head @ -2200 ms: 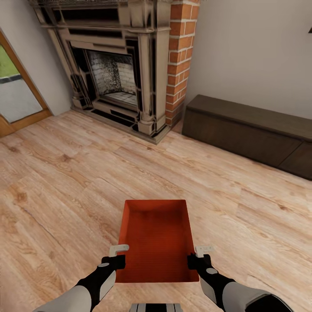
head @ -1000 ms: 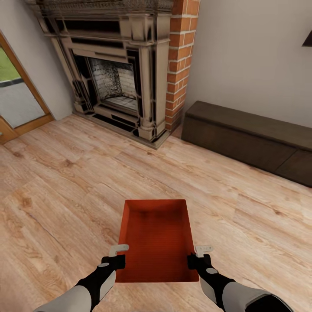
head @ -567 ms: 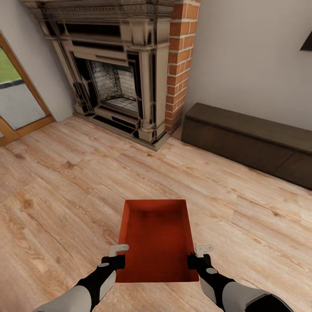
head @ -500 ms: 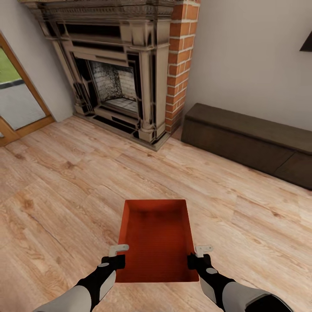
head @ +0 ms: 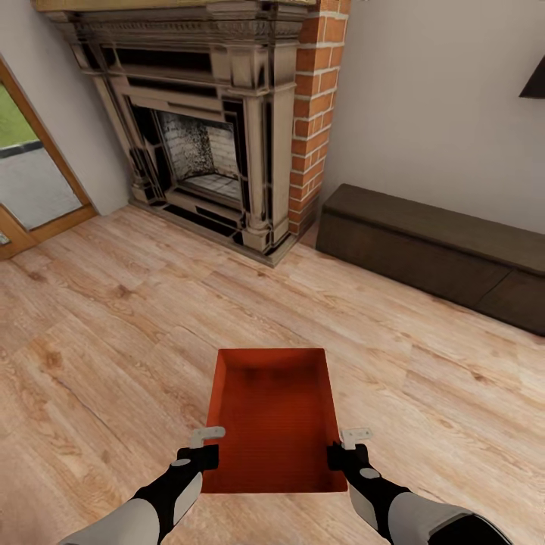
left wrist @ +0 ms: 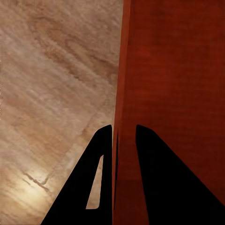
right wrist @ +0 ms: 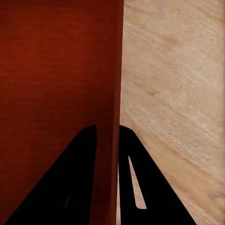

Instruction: Move the two storage containers from the living room to the garage. In the garage, place one container on the floor and stack the other container on top of it (either order is fine).

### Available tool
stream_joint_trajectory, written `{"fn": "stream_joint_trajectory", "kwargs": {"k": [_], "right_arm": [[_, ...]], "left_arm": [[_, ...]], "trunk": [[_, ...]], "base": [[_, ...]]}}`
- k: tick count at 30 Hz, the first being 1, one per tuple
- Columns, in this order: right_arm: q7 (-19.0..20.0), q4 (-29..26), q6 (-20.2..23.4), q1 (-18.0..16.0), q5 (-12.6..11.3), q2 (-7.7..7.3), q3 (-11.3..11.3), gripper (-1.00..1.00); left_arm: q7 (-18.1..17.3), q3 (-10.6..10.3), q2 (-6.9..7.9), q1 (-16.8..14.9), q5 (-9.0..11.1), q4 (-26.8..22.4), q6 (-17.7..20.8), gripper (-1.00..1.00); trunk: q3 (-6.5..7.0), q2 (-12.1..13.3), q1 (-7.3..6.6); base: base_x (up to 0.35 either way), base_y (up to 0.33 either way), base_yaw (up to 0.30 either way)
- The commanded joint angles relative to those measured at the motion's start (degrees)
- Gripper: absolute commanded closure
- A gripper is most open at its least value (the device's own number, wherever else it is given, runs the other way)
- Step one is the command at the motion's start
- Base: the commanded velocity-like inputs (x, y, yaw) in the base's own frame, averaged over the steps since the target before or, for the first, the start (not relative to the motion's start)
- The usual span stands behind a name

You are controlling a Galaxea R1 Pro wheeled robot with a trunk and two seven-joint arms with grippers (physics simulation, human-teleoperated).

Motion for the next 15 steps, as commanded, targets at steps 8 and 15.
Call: {"fn": "stream_joint_trajectory", "kwargs": {"k": [8, 15], "right_arm": [[-0.6, 0.2, -0.4, 0.0, -1.7, -0.07, 0.4, 1.00], [-0.5, 0.2, -0.4, 0.0, -1.7, -0.07, 0.4, 1.00]], "left_arm": [[0.8, 0.4, 0.07, 0.0, -0.2, -0.2, 0.0, 1.00], [0.8, 0.4, 0.07, 0.0, -0.2, -0.2, 0.0, 1.00]], "trunk": [[1.41, 3.2, -1.77], [2.66, 6.0, -3.31]], "base": [[0.000, 0.000, 0.000], [0.000, 0.000, 0.000]]}}
